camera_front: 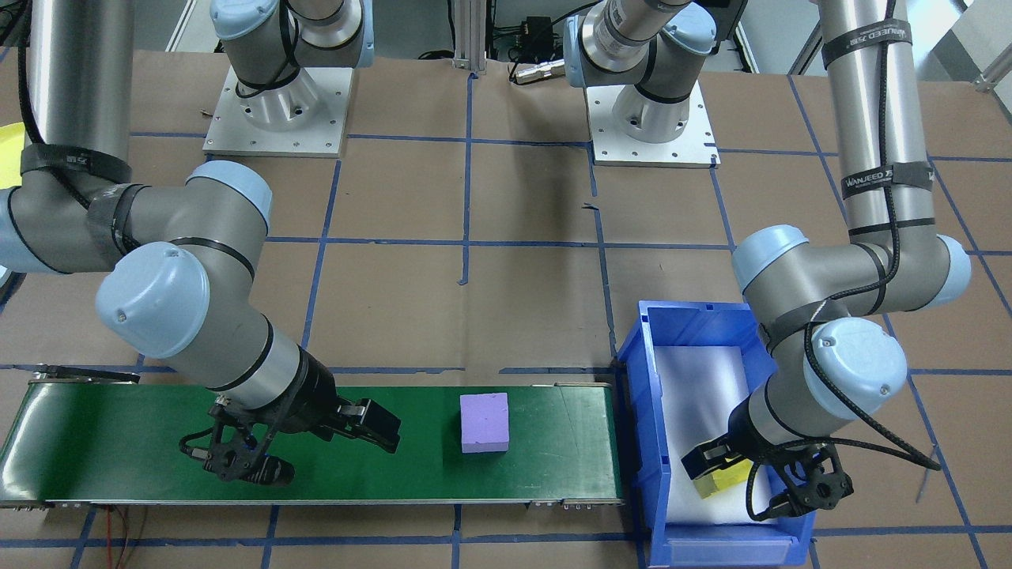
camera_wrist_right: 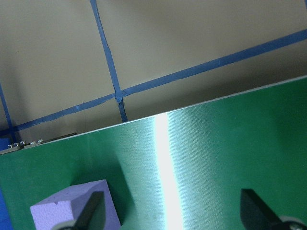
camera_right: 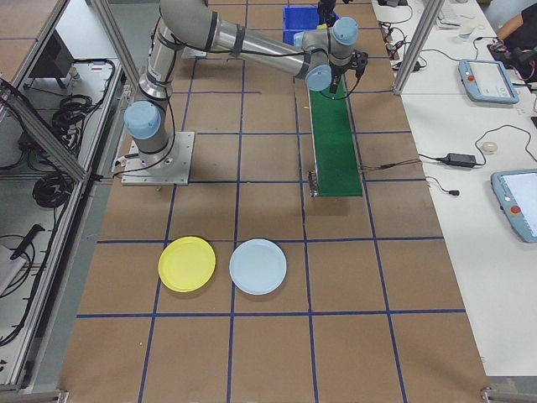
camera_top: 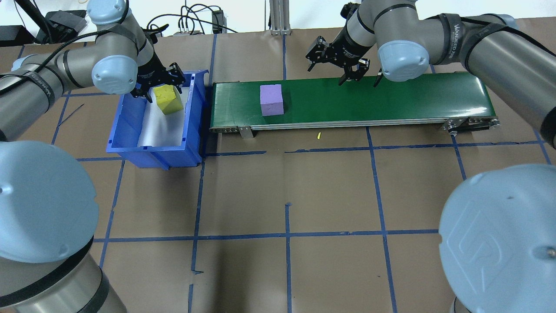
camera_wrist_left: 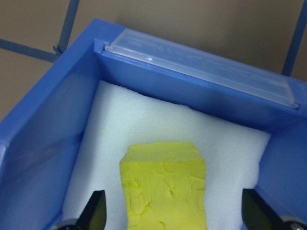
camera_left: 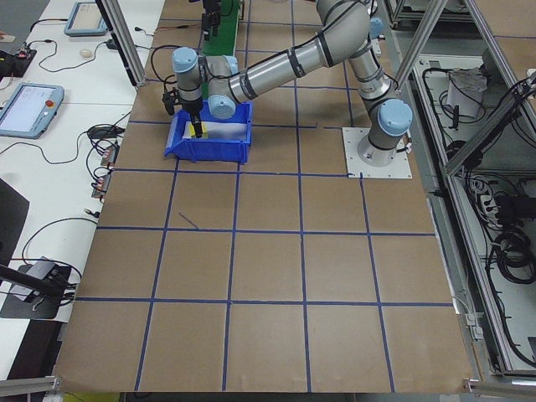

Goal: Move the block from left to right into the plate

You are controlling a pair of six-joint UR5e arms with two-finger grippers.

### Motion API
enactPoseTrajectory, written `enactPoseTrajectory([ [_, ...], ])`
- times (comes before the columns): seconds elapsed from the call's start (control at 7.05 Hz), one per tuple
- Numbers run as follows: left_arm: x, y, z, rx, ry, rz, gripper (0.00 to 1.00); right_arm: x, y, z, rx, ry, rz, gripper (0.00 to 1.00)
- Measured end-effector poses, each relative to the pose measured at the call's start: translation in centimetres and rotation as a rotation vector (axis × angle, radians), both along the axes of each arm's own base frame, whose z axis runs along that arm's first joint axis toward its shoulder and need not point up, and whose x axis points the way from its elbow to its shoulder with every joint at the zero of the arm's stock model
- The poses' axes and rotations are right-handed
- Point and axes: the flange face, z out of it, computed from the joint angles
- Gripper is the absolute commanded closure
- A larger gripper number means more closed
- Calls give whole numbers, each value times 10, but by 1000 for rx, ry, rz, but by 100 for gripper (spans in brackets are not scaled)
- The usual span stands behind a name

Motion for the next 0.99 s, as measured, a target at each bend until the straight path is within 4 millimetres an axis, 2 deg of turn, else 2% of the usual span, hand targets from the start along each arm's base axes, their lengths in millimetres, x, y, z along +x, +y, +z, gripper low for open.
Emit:
enactPoseTrajectory([
  [0.14, 1, 0, -2, 0, -3, 5, 61, 0, 0, -4, 3, -2, 0, 0],
  [0.28, 2, -1, 6, -13, -7, 9, 62, 0, 1, -7, 6, -2, -1, 0],
  [0.43, 2, 0, 28, -39, -12, 9, 64, 0, 2, -7, 7, -1, -1, 0],
  [0.71, -1, 17, 86, -72, -18, -7, 64, 0, 5, -6, 10, 0, -3, 0],
  [0.85, -8, 27, 109, -74, -17, -19, 64, 0, 11, -6, 16, 0, -5, 0],
  [0.99, -27, 39, 127, -70, -13, -49, 64, 0, 17, -6, 21, 0, -5, 0],
])
